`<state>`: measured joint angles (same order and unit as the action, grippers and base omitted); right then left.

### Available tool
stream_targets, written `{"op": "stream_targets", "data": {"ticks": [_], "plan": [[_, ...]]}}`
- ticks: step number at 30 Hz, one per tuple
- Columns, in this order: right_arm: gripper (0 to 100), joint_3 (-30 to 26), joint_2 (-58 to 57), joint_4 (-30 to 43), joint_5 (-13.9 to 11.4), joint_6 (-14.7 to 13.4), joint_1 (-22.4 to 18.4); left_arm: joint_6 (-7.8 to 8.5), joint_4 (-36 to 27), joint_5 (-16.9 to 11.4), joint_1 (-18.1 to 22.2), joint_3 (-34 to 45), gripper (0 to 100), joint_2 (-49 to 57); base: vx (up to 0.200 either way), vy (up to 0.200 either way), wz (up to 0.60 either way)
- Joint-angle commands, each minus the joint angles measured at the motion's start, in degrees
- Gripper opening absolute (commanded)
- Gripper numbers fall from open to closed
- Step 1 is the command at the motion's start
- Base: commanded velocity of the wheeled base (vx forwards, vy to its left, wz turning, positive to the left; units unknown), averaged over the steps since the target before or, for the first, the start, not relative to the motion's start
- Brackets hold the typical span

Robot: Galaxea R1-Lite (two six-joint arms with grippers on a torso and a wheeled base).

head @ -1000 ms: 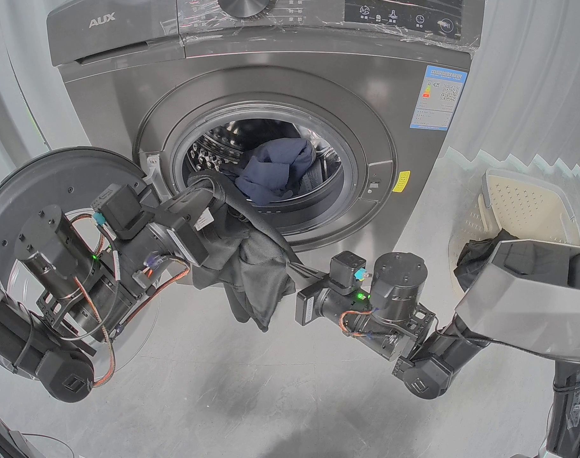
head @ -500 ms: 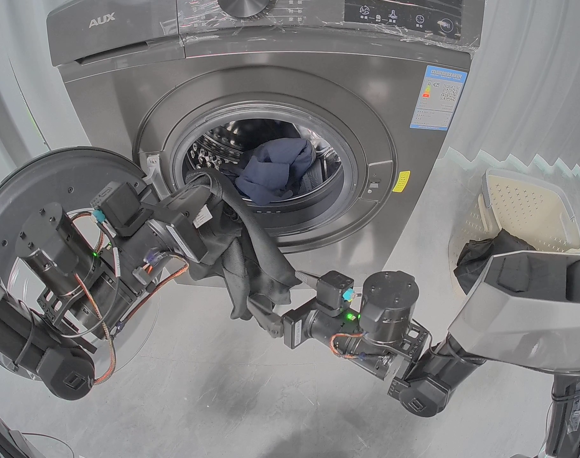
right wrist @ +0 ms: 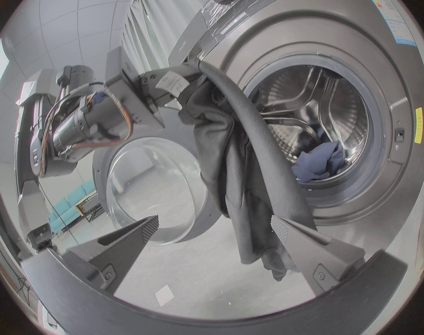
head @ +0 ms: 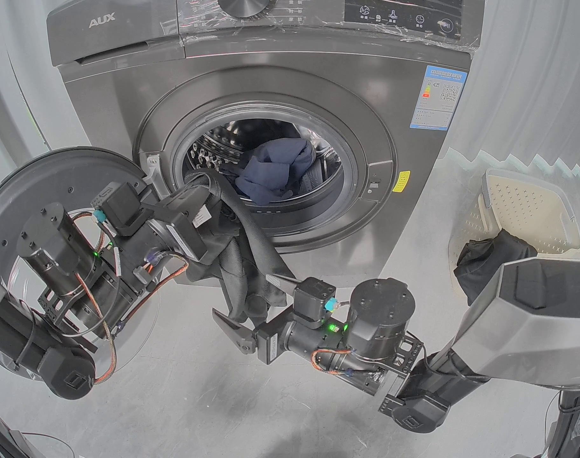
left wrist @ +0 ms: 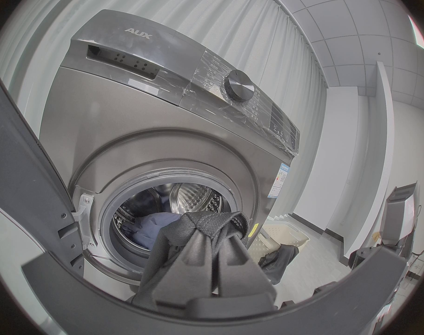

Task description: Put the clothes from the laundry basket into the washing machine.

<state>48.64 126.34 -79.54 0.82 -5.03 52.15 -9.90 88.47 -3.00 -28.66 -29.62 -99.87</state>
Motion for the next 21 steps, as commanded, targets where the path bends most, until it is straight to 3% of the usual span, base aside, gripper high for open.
{"op": "stream_targets", "data": {"ticks": [1, 20, 21], "plan": [[100, 4.27, 1.80, 0.53, 0.06, 0.02, -0.56, -0.03, 0.04, -0.08, 0.01, 0.00, 0, -0.07, 0.000, 0.000, 0.00], [100, 18.51, 12.08, 0.97, 0.41, 0.38, -3.46, -0.03, 0.04, -0.08, 0.01, 0.00, 0, 0.02, 0.000, 0.000, 0.00], [0, 18.77, 12.17, 0.88, 0.50, 0.38, -3.64, -0.03, -0.05, -0.08, 0.01, 0.00, 0, 0.02, 0.000, 0.000, 0.00]]}}
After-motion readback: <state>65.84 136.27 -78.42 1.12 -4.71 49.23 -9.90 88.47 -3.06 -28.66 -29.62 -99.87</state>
